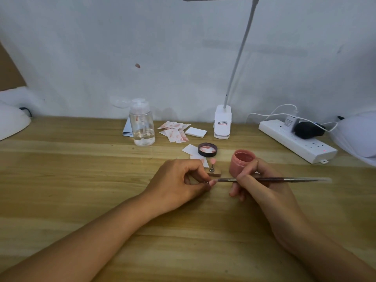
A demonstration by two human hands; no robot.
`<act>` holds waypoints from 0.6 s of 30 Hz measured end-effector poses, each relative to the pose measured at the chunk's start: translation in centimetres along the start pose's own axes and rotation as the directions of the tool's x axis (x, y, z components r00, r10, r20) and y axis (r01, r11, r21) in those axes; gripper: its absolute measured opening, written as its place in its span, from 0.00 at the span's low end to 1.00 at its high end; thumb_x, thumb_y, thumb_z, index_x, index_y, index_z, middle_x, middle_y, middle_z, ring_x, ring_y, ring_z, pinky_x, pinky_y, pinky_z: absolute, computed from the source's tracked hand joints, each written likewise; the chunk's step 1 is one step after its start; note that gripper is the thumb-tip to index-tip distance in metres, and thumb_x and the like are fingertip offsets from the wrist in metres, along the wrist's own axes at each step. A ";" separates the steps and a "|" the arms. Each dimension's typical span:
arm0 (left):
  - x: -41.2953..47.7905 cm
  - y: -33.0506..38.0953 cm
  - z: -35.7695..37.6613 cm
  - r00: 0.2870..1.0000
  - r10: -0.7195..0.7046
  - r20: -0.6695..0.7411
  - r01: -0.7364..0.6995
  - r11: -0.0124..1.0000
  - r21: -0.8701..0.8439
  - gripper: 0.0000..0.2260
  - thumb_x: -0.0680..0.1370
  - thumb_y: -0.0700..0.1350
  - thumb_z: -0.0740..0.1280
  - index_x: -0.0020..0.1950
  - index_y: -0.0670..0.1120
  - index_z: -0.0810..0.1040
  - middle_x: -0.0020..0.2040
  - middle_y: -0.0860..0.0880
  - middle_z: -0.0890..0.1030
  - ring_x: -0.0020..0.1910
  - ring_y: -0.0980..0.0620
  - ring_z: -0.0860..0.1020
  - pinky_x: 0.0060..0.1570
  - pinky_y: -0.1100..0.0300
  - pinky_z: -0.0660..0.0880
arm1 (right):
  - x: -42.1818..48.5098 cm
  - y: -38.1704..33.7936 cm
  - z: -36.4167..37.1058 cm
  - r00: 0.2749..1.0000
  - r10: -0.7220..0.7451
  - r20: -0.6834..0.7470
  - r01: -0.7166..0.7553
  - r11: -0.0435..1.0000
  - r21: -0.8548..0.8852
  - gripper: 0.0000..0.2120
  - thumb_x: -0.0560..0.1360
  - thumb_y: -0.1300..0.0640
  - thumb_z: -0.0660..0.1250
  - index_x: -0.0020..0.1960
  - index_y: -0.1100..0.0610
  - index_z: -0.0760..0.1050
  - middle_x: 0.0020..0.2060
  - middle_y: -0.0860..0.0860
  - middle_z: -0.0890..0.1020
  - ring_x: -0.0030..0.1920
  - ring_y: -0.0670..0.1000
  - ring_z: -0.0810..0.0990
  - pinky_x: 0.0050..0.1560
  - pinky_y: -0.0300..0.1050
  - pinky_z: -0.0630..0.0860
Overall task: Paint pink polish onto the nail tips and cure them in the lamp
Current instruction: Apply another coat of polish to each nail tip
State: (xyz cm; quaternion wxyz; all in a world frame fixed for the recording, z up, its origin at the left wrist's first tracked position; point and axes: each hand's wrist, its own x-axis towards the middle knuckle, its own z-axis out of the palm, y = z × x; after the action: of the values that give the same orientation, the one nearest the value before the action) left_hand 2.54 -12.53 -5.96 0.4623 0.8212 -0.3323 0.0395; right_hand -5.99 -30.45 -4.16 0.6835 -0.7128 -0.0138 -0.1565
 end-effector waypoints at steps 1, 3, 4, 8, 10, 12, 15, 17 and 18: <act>0.1 0.0 0.0 1.000 -0.006 0.003 0.006 1.000 -0.028 0.08 0.72 0.47 0.77 0.36 0.57 0.81 0.36 0.59 0.84 0.23 0.64 0.70 0.27 0.74 0.62 | 0.0 0.0 0.0 1.000 -0.006 0.009 0.006 1.000 0.004 0.05 0.75 0.71 0.63 0.41 0.67 0.69 0.29 0.57 0.81 0.30 0.48 0.76 0.32 0.35 0.73; 0.2 0.0 -0.1 0.999 -0.026 0.018 0.028 0.995 -0.091 0.08 0.72 0.46 0.77 0.36 0.56 0.81 0.36 0.58 0.84 0.22 0.64 0.69 0.26 0.75 0.62 | -0.1 -0.2 -0.1 1.000 -0.017 0.022 0.017 1.000 0.011 0.06 0.75 0.71 0.63 0.41 0.66 0.69 0.29 0.57 0.81 0.30 0.49 0.75 0.32 0.34 0.73; 0.2 0.0 -0.1 0.999 -0.034 0.025 0.037 0.993 -0.112 0.08 0.72 0.46 0.77 0.36 0.56 0.81 0.36 0.58 0.84 0.22 0.64 0.69 0.26 0.75 0.62 | -0.1 -0.2 -0.1 0.999 -0.020 0.028 0.019 1.000 0.015 0.06 0.75 0.72 0.63 0.41 0.65 0.69 0.29 0.57 0.81 0.30 0.48 0.75 0.32 0.33 0.72; 0.3 0.0 -0.1 0.998 -0.044 0.049 0.051 0.990 -0.131 0.09 0.71 0.46 0.77 0.35 0.57 0.81 0.37 0.55 0.84 0.23 0.65 0.70 0.26 0.75 0.62 | -0.1 -0.3 -0.1 0.997 -0.018 0.071 0.017 1.000 0.005 0.07 0.74 0.73 0.63 0.42 0.63 0.71 0.31 0.56 0.81 0.34 0.50 0.77 0.37 0.38 0.73; 0.4 -0.1 -0.1 0.997 -0.054 0.059 0.063 0.985 -0.159 0.09 0.71 0.45 0.77 0.35 0.56 0.81 0.36 0.55 0.84 0.25 0.66 0.71 0.27 0.74 0.63 | 0.0 -0.4 -0.2 0.995 -0.014 0.102 0.015 1.000 -0.004 0.07 0.73 0.73 0.64 0.43 0.62 0.72 0.33 0.55 0.81 0.38 0.51 0.77 0.41 0.42 0.72; 0.5 -0.1 -0.2 0.995 -0.070 0.072 0.083 0.979 -0.187 0.09 0.71 0.44 0.77 0.36 0.56 0.81 0.37 0.55 0.85 0.28 0.66 0.73 0.30 0.72 0.65 | -0.1 -0.5 -0.2 0.992 -0.024 0.120 0.023 1.000 0.007 0.06 0.74 0.71 0.66 0.43 0.61 0.73 0.34 0.55 0.82 0.38 0.48 0.78 0.40 0.38 0.73; 0.5 -0.2 -0.1 0.993 -0.081 0.089 0.100 0.969 -0.225 0.11 0.71 0.43 0.78 0.36 0.59 0.82 0.38 0.55 0.85 0.32 0.66 0.77 0.33 0.70 0.69 | -0.2 -0.6 -0.1 0.995 -0.054 0.090 0.052 0.998 0.027 0.03 0.74 0.66 0.67 0.42 0.62 0.74 0.33 0.56 0.82 0.35 0.46 0.79 0.37 0.35 0.74; 0.5 -0.2 -0.1 0.993 -0.081 0.089 0.101 0.963 -0.251 0.12 0.71 0.42 0.78 0.37 0.59 0.82 0.37 0.55 0.85 0.33 0.66 0.78 0.33 0.72 0.70 | -0.1 -0.3 -0.2 0.997 -0.050 0.061 0.048 0.998 0.034 0.03 0.74 0.68 0.66 0.44 0.62 0.73 0.33 0.56 0.82 0.34 0.47 0.79 0.37 0.36 0.75; 0.5 -0.2 -0.1 0.993 -0.081 0.088 0.101 0.962 -0.253 0.12 0.71 0.41 0.78 0.36 0.59 0.82 0.37 0.56 0.85 0.33 0.66 0.78 0.33 0.72 0.70 | -0.1 -0.2 -0.3 0.997 -0.041 0.060 0.039 0.999 0.032 0.04 0.75 0.68 0.66 0.44 0.62 0.73 0.33 0.56 0.82 0.35 0.47 0.78 0.38 0.37 0.75</act>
State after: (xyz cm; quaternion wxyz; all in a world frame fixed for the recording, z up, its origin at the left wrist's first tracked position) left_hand 3.05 -12.64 -5.82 0.5530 0.7697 -0.3140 -0.0567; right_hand -6.17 -30.66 -3.94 0.6904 -0.7063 -0.0514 -0.1481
